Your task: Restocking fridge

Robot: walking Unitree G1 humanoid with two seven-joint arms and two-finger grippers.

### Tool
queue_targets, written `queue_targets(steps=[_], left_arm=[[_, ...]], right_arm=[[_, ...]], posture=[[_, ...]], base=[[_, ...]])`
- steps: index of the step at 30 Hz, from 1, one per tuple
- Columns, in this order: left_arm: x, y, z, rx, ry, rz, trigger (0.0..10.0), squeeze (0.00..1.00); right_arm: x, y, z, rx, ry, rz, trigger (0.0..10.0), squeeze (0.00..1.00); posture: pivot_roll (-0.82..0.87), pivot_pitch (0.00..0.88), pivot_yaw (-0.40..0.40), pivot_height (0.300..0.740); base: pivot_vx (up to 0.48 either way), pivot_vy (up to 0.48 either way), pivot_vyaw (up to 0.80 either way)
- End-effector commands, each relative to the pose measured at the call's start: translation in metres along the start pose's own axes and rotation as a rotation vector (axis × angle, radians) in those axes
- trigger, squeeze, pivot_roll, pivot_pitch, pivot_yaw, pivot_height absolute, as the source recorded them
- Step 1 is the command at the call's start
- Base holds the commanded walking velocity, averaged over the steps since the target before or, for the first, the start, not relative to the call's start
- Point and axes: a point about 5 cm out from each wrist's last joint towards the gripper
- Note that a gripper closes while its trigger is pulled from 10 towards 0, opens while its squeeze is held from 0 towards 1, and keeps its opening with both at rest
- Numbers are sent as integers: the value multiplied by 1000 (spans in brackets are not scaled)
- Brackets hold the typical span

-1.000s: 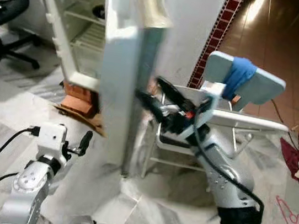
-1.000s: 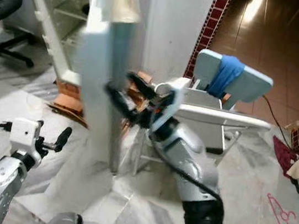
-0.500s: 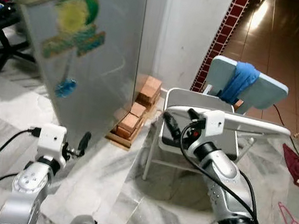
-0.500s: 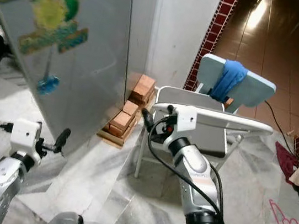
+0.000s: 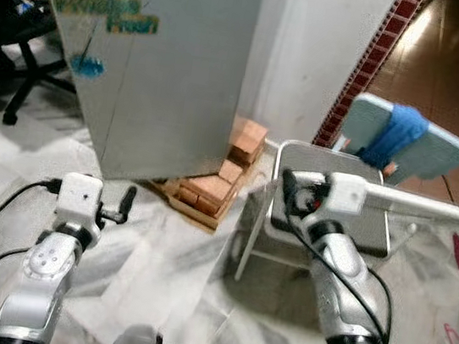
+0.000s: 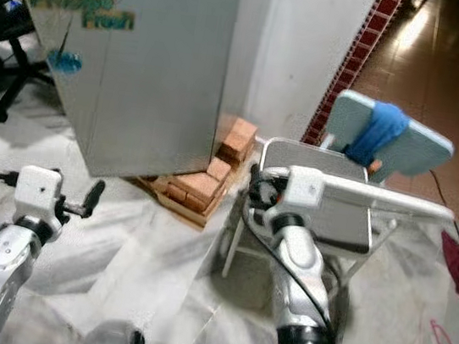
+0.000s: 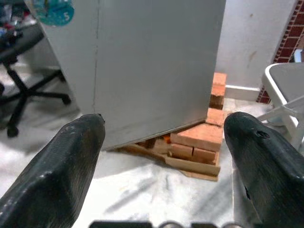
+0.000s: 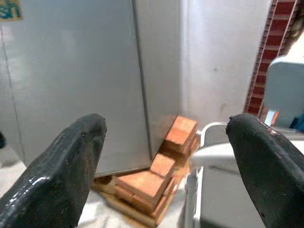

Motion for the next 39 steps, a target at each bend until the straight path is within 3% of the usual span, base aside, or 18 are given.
queue_targets(steps=[1,3,6,9,20,24,32,39], left_arm=[[-6,3,1,-15,-21,4,10000,0],[-7,3,1,-15,-23,3,10000,0],[-6,3,2,-16,-22,2,10000,0],[-6,4,2,-18,-21,2,10000,0],[-8,13,8,-54,-27,8,10000,0],[-7,24,5,-95,-27,28,10000,0],[-11,20,-2,-108,-85,43,10000,0],[2,27,3,-139,-64,71,10000,0]], right_arm=[[-18,0,-3,-10,-74,-14,10000,0],[-18,1,-2,-29,-76,-40,10000,0],[-10,-2,-2,19,-23,38,10000,0],[-8,-3,-3,2,-27,14,10000,0],[-11,-1,1,9,-35,34,10000,0],[-13,8,2,-28,-36,17,10000,0],[-17,5,-10,-41,-58,6,10000,0],[-26,4,-23,-62,-87,-10,10000,0]], posture=[[76,63,-29,740],[77,63,-29,740],[77,61,-29,740],[79,60,-28,740],[90,90,-31,740],[95,124,-28,740],[75,102,-27,740],[71,62,-9,740]], base=[[0,480,0],[0,480,0],[0,480,0],[0,480,0],[0,480,0],[0,480,-800],[0,480,-800],[0,480,-800]])
Point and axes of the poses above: a point about 5 cm out from each wrist's last joint towards the gripper, its own z axis pointing out of the wrist towards the gripper, its own y axis along the axis of the wrist's last joint, x = y × z, and after that the axes turned 15 degrees about z, right-handed
